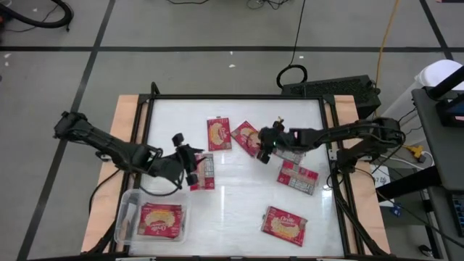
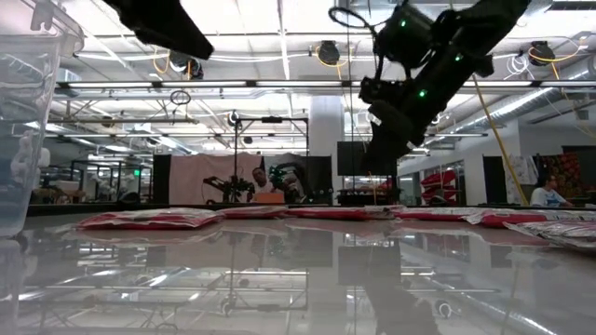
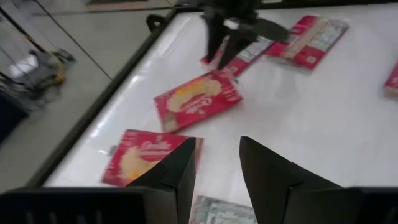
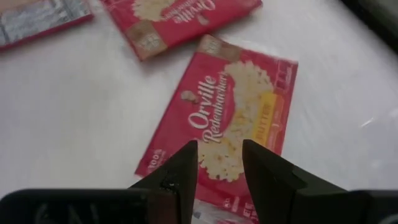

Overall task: Sort popcorn bags into baskets
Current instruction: Put the popcorn bag into the transparent bin

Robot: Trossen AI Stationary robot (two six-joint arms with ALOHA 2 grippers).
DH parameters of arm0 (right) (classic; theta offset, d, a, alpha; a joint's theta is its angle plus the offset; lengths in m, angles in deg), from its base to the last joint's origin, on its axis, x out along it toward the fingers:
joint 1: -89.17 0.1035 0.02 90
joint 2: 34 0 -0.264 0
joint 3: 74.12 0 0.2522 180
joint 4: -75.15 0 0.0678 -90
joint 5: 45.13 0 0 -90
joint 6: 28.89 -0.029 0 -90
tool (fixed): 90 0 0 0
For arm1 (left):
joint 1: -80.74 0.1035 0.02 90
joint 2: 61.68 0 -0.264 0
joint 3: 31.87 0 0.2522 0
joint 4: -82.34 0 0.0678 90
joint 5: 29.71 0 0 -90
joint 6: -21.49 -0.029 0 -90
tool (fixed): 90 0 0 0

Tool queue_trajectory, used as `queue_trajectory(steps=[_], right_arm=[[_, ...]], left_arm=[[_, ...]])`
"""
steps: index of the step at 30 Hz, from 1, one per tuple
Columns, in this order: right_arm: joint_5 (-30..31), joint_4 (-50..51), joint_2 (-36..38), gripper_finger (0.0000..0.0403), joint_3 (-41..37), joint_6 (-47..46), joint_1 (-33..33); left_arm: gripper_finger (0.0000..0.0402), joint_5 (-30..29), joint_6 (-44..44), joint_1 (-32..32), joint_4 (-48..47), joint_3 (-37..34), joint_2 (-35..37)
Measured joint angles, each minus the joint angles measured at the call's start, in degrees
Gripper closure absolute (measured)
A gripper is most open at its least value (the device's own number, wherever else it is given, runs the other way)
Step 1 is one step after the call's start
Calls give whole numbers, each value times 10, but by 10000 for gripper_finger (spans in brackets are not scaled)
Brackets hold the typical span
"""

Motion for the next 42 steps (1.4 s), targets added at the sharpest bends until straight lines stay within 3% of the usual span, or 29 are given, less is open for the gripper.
queue_trajectory(steps=[5, 11, 21, 29, 34, 39, 42], right_arm=[[-72, 1, 0, 271, 0, -4, -53], [-120, -14, 0, 218, -21, -24, -91], [-121, -73, 0, 160, -73, -113, -96], [-94, -110, -8, 154, -79, -133, -102], [-75, -117, -63, 154, -80, -144, -102], [-89, -188, -112, 155, -79, -136, -90], [-89, -210, -125, 174, -78, -133, -83]], left_arm=[[273, 38, -10, 21, 46, 0, -23], [273, 72, -22, 35, 88, 0, -51], [273, 111, -86, 38, 170, 0, -80], [273, 125, -96, 45, 170, 0, -81], [273, 125, -96, 45, 171, 0, -81], [273, 125, -96, 46, 171, 0, -81], [273, 126, -96, 48, 171, 0, -81]])
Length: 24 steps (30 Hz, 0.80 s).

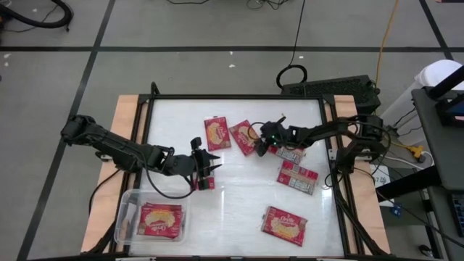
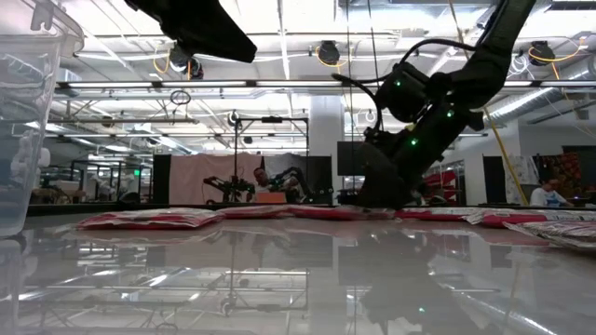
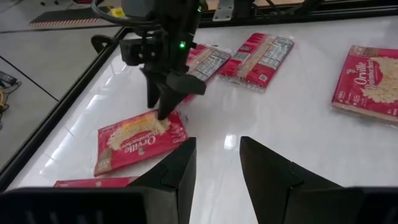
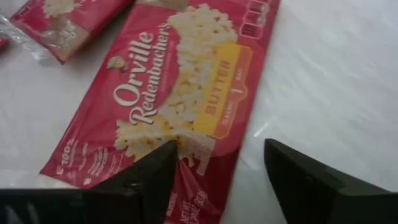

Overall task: Sort popcorn bags into baskets
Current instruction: Put the popcorn bag into the transparent bin

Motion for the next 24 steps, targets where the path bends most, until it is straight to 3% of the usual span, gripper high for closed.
queue_trajectory(steps=[3, 10, 14, 19, 24], right_arm=[[-1, -2, -2, 220, 0, 5, 5], [-17, -40, -3, 384, -1, 39, 12], [-23, -72, -3, 390, -2, 55, 12], [-82, -102, 7, 401, -2, 75, 25], [-86, -49, 41, 402, -2, 82, 62]], left_arm=[[273, 0, 2, 4, 0, 0, 0], [273, 0, 12, 17, -1, 0, 0], [273, 0, 21, 17, -2, 0, 0], [273, 0, 26, 17, -6, 0, 0], [273, 0, 26, 20, -5, 0, 0]])
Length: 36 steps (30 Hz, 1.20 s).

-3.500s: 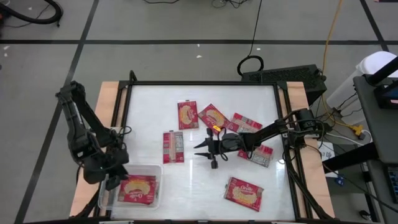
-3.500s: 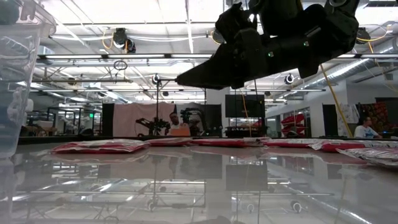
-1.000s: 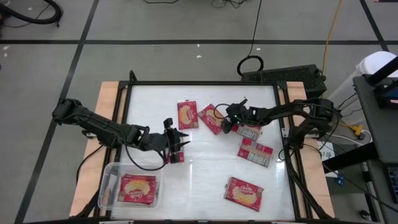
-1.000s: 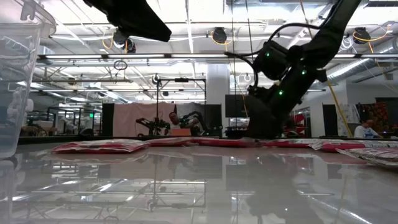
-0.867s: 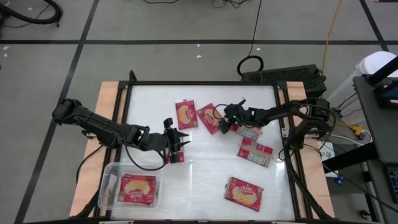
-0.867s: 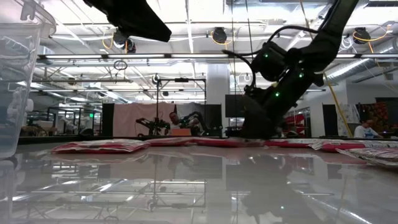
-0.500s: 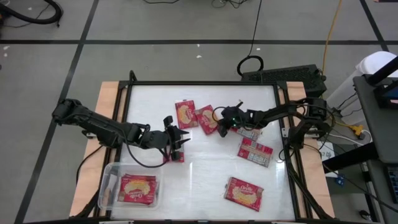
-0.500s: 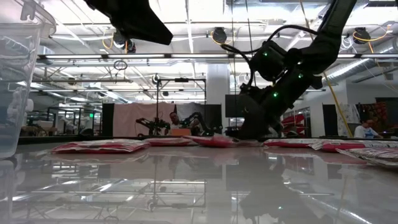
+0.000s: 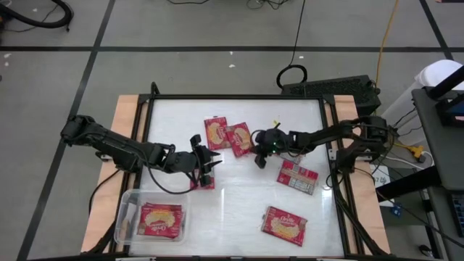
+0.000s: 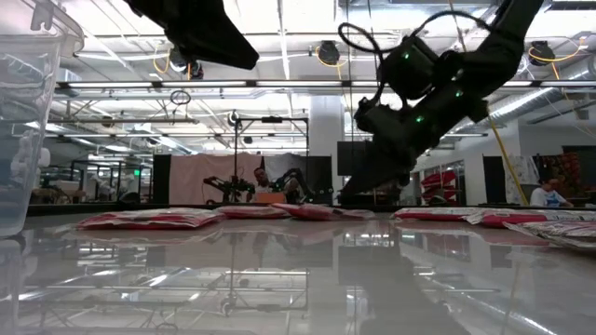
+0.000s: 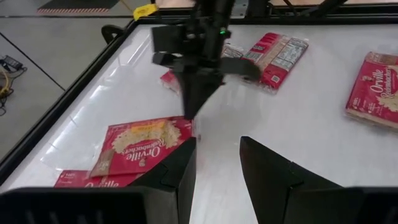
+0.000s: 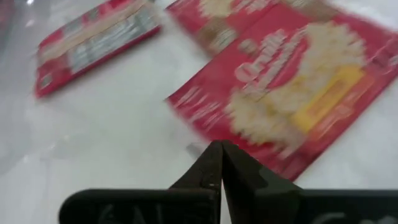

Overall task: Sort popcorn bags into baskets
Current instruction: Put the popcorn bag into the transparent bin

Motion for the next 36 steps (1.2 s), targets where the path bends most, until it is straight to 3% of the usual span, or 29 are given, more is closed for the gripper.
queue_trajectory(steps=[7, 13, 24, 27, 32, 36], right_arm=[[56, 33, 35, 399, 0, -76, 45], [111, 25, 27, 377, 0, -29, 86], [176, -72, -51, 226, 3, 102, 108], [193, -111, -88, 202, 3, 158, 108], [238, -189, -150, 208, 3, 255, 107], [250, -221, -177, 263, 4, 265, 107]], left_arm=[[273, 0, 13, 16, 18, 0, -1], [273, -1, 9, 32, 113, 0, -49], [273, 25, 12, 63, 186, 0, -124], [273, 31, 14, 75, 190, 0, -128], [273, 34, 12, 89, 184, 0, -130], [273, 34, 10, 98, 179, 0, -130]])
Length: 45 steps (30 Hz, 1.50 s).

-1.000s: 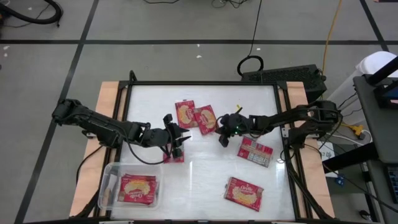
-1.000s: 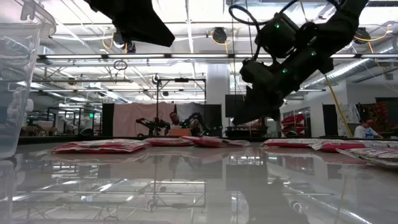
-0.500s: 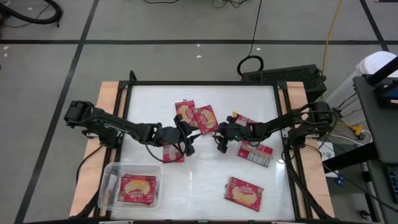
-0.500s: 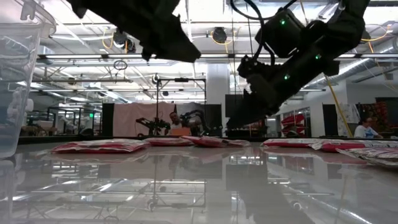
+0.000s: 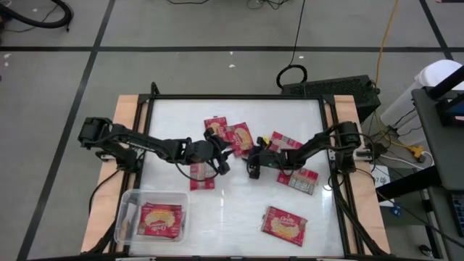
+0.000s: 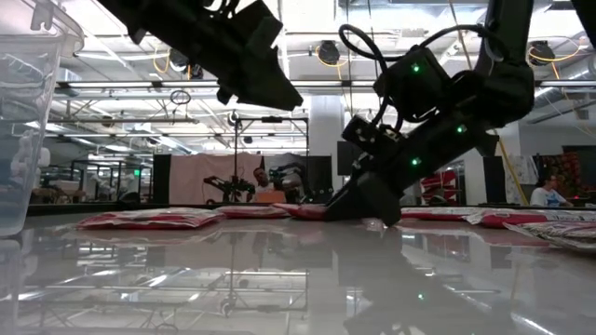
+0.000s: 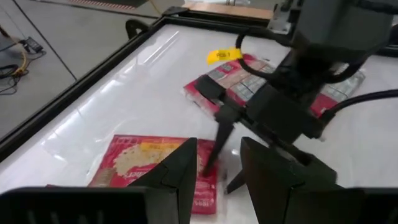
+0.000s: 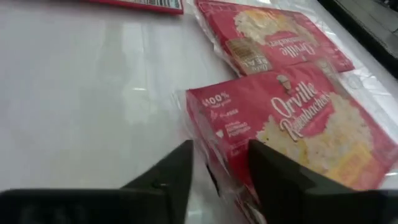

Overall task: Sort popcorn bags into baskets
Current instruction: Put the popcorn bag into the transparent bin

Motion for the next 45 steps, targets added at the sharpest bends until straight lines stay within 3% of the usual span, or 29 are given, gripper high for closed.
queue_trajectory(steps=[4, 6, 13, 18, 22, 27, 32, 36, 39, 45], right_arm=[[-26, 14, 9, 365, 0, -10, 1], [-51, 22, 20, 391, -2, -7, 7], [-184, 130, 88, 400, -2, 34, 60], [-180, 291, 153, 399, -2, 28, 108], [-184, 381, 212, 399, -2, -58, 126], [-198, 445, 291, 368, -3, -152, 139], [-197, 470, 342, 314, -2, -241, 134], [-160, 481, 365, 264, -2, -435, 104], [-192, 519, 368, 228, -2, -524, 71], [-239, 555, 339, 165, -3, -534, 10]], left_arm=[[273, 0, 0, 9, -9, 0, 0], [273, 0, 3, 12, -19, 0, 0], [273, 15, 38, 14, -30, 0, 0], [273, 51, 64, 14, -30, 0, 0], [273, 88, 65, 13, -30, 0, 0], [273, 100, 56, -3, -9, 0, -21], [273, 101, 40, -27, 86, 0, -75], [273, 100, 49, -33, 138, 0, -109], [273, 99, 49, -32, 158, 0, -126], [273, 96, 33, -30, 57, 60, -149]])
